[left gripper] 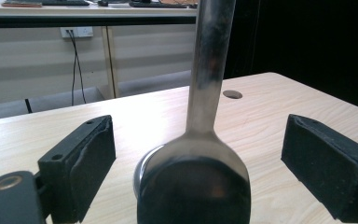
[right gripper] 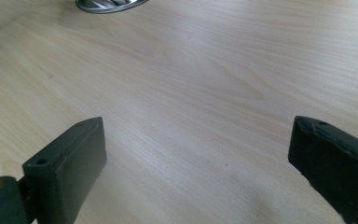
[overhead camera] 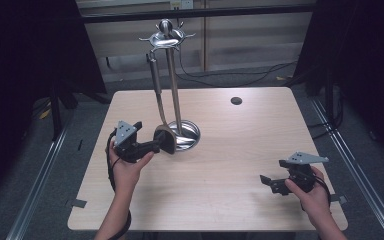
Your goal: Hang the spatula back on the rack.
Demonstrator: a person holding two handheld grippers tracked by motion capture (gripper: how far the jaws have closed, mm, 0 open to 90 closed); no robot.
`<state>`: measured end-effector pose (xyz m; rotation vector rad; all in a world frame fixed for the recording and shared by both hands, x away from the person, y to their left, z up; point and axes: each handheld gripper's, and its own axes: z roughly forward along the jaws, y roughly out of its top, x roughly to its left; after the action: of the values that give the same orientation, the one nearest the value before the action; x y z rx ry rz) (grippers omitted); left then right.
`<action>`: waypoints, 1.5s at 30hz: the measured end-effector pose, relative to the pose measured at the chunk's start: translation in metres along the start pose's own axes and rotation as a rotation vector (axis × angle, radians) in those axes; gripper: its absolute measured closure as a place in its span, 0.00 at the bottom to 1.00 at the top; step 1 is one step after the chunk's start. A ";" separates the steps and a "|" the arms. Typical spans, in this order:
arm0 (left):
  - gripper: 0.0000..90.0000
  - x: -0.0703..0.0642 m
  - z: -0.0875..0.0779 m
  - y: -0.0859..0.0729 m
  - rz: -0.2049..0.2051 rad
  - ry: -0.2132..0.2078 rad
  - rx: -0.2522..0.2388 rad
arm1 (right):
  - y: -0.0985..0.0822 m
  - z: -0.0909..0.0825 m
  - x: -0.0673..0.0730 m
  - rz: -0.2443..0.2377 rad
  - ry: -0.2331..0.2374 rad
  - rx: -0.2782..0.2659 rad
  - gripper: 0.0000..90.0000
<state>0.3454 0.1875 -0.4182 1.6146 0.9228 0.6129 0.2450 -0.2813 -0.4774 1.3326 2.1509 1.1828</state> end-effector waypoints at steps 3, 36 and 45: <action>0.10 0.002 -0.002 -0.004 0.016 0.005 0.019 | 0.000 0.000 0.000 -0.001 0.001 -0.001 0.04; 0.10 0.009 -0.004 -0.044 -0.004 0.015 0.098 | 0.000 0.000 0.001 -0.008 0.001 0.003 0.04; 0.10 0.007 -0.002 -0.047 -0.007 0.001 0.107 | 0.000 0.000 0.001 -0.011 0.000 -0.001 0.04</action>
<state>0.3361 0.1972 -0.4641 1.7057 0.9752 0.5676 0.2443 -0.2804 -0.4768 1.3190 2.1546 1.1790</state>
